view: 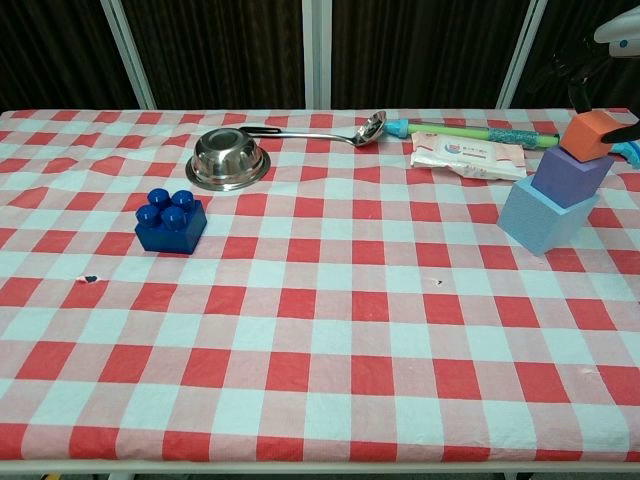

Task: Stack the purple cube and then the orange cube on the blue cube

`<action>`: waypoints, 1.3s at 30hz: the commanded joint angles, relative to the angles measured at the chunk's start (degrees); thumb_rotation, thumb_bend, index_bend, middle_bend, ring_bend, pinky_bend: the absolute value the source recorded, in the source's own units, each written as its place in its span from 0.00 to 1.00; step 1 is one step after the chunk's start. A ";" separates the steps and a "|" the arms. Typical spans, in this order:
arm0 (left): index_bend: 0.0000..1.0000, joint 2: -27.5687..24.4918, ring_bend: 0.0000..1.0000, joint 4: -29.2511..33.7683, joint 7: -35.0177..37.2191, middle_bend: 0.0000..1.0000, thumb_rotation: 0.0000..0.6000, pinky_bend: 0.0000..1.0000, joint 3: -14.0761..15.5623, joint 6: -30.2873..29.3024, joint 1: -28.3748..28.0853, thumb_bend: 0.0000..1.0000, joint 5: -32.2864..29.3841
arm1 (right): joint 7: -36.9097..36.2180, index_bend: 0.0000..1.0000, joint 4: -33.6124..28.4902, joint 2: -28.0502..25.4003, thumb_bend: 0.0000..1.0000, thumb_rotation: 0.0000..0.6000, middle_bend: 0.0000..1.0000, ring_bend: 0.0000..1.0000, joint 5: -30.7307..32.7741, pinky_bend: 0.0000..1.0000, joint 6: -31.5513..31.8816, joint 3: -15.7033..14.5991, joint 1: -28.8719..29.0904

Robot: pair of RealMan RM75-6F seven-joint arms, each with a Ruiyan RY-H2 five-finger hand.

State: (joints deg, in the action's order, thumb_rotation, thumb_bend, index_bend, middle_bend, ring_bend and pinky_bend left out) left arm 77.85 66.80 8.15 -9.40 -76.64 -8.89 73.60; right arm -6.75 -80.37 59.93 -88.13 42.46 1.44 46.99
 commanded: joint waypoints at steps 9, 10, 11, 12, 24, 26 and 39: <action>0.14 -0.07 0.14 0.08 0.33 0.17 1.00 0.28 -0.15 -0.37 0.09 0.07 0.08 | 0.54 0.17 -0.25 0.04 0.19 1.00 0.46 0.13 0.11 0.00 -0.63 -0.22 0.10; 0.14 -0.06 0.14 0.08 0.32 0.17 1.00 0.28 -0.14 -0.32 0.08 0.07 0.06 | 0.52 0.17 -0.26 0.05 0.19 1.00 0.46 0.13 0.16 0.00 -0.68 -0.20 0.12; 0.15 -0.05 0.14 0.08 0.30 0.17 1.00 0.28 -0.13 -0.31 0.08 0.07 0.06 | 0.55 0.17 -0.25 0.07 0.19 1.00 0.46 0.13 0.15 0.00 -0.70 -0.21 0.12; 0.15 -0.04 0.14 0.06 0.27 0.17 1.00 0.28 -0.12 -0.32 0.08 0.07 0.09 | 0.55 0.17 -0.23 0.11 0.19 1.00 0.46 0.13 0.11 0.00 -0.72 -0.22 0.14; 0.14 -0.04 0.14 -0.02 0.31 0.17 1.00 0.28 -0.10 -0.21 0.10 0.07 0.03 | 0.25 0.07 -1.22 -1.18 0.09 1.00 0.22 0.01 0.13 0.00 -1.87 -0.28 0.71; 0.14 -0.07 0.14 0.03 0.36 0.17 1.00 0.28 -0.16 -0.33 0.10 0.07 0.05 | -0.27 0.06 -2.59 -2.40 0.09 1.00 0.20 0.00 -0.24 0.00 -0.54 0.16 0.52; 0.15 -0.25 0.14 0.41 1.92 0.17 1.00 0.28 0.59 -1.64 -0.04 0.08 2.58 | 19.07 0.03 -18.89 -7.48 0.04 1.00 0.16 0.00 0.56 0.00 32.29 1.15 -18.44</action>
State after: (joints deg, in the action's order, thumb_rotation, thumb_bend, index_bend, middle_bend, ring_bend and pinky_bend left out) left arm 77.63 67.36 9.22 -9.11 -77.90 -8.85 75.36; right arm 1.27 -94.43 50.70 -89.48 62.75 2.84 37.89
